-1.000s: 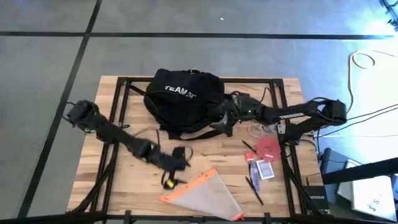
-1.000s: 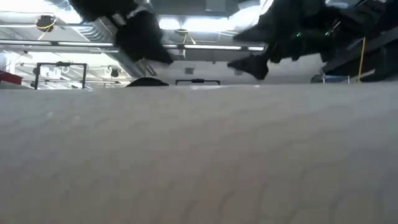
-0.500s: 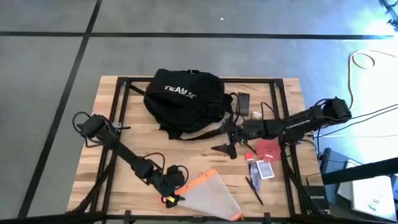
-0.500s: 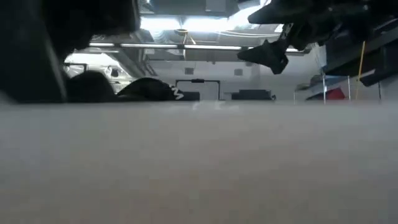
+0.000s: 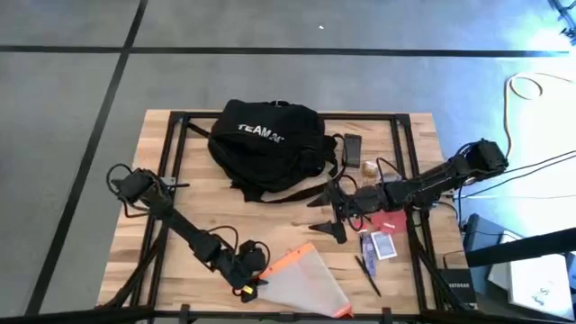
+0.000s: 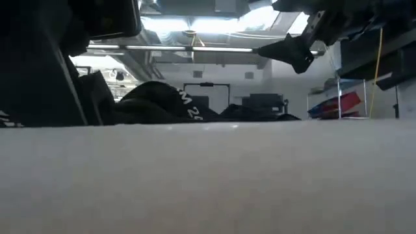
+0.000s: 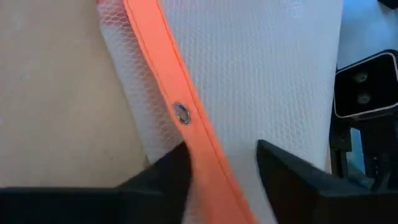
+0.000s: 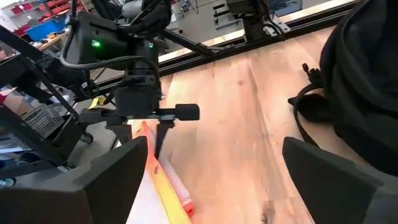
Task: Unpack backpack
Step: Put the pink charger adapter into the white zip bag
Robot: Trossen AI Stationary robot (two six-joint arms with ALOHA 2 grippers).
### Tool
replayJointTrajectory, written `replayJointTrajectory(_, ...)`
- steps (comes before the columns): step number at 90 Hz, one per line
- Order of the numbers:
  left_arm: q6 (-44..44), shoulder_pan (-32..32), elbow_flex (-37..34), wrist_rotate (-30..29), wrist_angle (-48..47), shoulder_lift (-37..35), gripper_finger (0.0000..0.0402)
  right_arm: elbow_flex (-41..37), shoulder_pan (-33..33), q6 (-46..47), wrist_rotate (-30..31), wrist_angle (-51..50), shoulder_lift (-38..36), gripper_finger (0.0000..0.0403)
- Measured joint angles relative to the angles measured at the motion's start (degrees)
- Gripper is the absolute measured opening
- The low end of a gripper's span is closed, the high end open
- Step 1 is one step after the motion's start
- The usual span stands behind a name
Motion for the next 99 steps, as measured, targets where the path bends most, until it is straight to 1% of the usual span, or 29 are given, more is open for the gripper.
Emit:
replayJointTrajectory(13, 1.23, 0.39, 0.0, 0.88, 0.09, 0.02, 0.0032, 0.0, -0.18, 0.06, 0.05, -0.78, 0.0, 0.0356)
replayJointTrajectory(17, 1.47, 0.65, 0.0, 1.56, 0.34, 0.02, 0.0014, 0.0, -0.16, 0.06, 0.05, -0.88, 0.0, 0.0356)
replayJointTrajectory(28, 3.43, 1.48, 0.0, 1.6, 1.65, -0.29, 0.0002, 0.0, -0.14, 0.84, -0.42, -0.86, 0.0, 0.0356)
replayJointTrajectory(37, 7.96, 3.24, 0.18, 0.28, 0.89, -2.54, 0.0001, 0.0, -0.14, 5.19, -2.25, -0.52, -0.82, 0.0356)
replayJointTrajectory(41, 10.59, 4.54, 0.46, -0.44, 0.13, -4.13, 0.0, -0.02, -0.11, 7.62, -2.72, 0.85, -1.5, 0.0354)
replayJointTrajectory(45, 13.38, 5.88, 0.88, -1.63, -1.23, -6.03, 0.0, -0.01, 0.28, 8.97, -3.33, 4.46, -2.16, 0.0351)
replayJointTrajectory(52, 18.9, 7.99, 1.22, -6.25, -5.25, -9.68, 0.0, 0.06, 1.8, 8.61, -6.56, 11.05, -3.62, 0.0342)
replayJointTrajectory(56, 22.67, 9.01, 1.25, -10.86, -7.74, -11.65, 0.0, 0.09, 2.68, 7.6, -8.77, 12.95, -4.92, 0.0337)
replayJointTrajectory(60, 27.71, 9.75, 1.25, -16.15, -10.45, -13.63, 0.0, 0.09, 3.48, 6.51, -9.76, 13.46, -6.57, 0.0331)
replayJointTrajectory(65, 35.23, 10.73, 1.22, -22.6, -12.44, -15.59, 0.0, 0.09, 4.57, 4.23, -9.44, 12.46, -8.9, 0.0324)
replayJointTrajectory(70, 43.01, 11.78, 1.22, -28.08, -12.99, -17.52, 0.0, 0.09, 5.51, 2.0, -7.62, 10.62, -10.88, 0.0318)
replayJointTrajectory(75, 49.53, 13.37, 1.22, -30.45, -11.4, -19.25, 0.0, 0.09, 6.01, 0.26, -5.57, 8.74, -12.44, 0.0314)
replayJointTrajectory(80, 53.41, 14.66, 1.22, -30.14, -8.67, -20.75, 0.0, 0.09, 6.38, -0.96, -3.56, 6.87, -13.75, 0.031)
replayJointTrajectory(86, 54.53, 15.74, 1.24, -27.38, -7.27, -21.83, 0.0, 0.09, 6.28, -2.11, -0.81, 4.89, -14.63, 0.0308)
replayJointTrajectory(93, 53.95, 15.84, 1.0, -20.75, -9.12, -21.96, 0.0, 0.09, 6.2, -3.43, 2.84, 1.85, -14.67, 0.0308)
replayJointTrajectory(99, 52.86, 15.43, -1.09, -14.1, -11.34, -21.68, 0.0, 0.09, 6.2, -4.46, 6.62, -1.36, -14.47, 0.0308)
